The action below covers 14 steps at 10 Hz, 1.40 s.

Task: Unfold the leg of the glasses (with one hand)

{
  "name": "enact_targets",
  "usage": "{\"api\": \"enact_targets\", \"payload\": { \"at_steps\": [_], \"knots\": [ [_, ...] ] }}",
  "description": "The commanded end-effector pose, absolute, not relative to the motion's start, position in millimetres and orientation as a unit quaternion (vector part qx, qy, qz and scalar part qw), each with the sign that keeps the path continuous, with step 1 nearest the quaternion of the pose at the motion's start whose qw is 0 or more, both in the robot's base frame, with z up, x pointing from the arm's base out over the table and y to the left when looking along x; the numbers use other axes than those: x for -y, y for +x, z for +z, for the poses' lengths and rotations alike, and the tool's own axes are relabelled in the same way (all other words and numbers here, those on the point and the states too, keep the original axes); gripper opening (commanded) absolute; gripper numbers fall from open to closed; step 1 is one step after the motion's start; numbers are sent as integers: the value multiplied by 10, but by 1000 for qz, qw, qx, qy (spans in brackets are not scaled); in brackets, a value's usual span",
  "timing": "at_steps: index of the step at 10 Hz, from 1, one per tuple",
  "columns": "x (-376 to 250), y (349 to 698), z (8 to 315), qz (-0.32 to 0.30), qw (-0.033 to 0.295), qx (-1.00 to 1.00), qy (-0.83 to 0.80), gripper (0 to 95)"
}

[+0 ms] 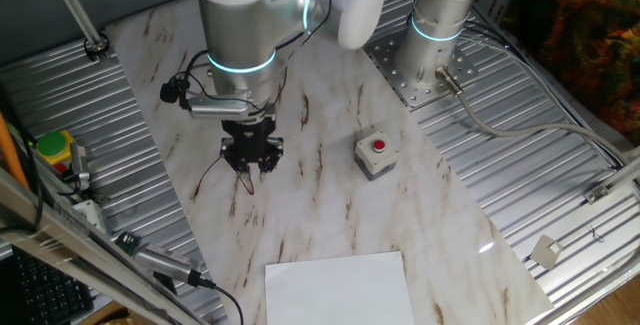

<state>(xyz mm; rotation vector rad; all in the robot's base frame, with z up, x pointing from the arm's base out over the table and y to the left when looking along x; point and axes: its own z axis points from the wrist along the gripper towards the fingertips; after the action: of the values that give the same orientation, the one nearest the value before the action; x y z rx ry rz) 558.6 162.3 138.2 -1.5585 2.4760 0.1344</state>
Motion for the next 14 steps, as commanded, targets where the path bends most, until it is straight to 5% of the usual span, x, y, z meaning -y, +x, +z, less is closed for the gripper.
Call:
{"api": "enact_targets", "payload": {
  "at_steps": [1, 14],
  "knots": [
    [-1577, 5639, 1219, 40, 108, -831, -544, 0],
    [-1325, 5844, 937, 11, 86, -799, -595, 0]
  ]
}}
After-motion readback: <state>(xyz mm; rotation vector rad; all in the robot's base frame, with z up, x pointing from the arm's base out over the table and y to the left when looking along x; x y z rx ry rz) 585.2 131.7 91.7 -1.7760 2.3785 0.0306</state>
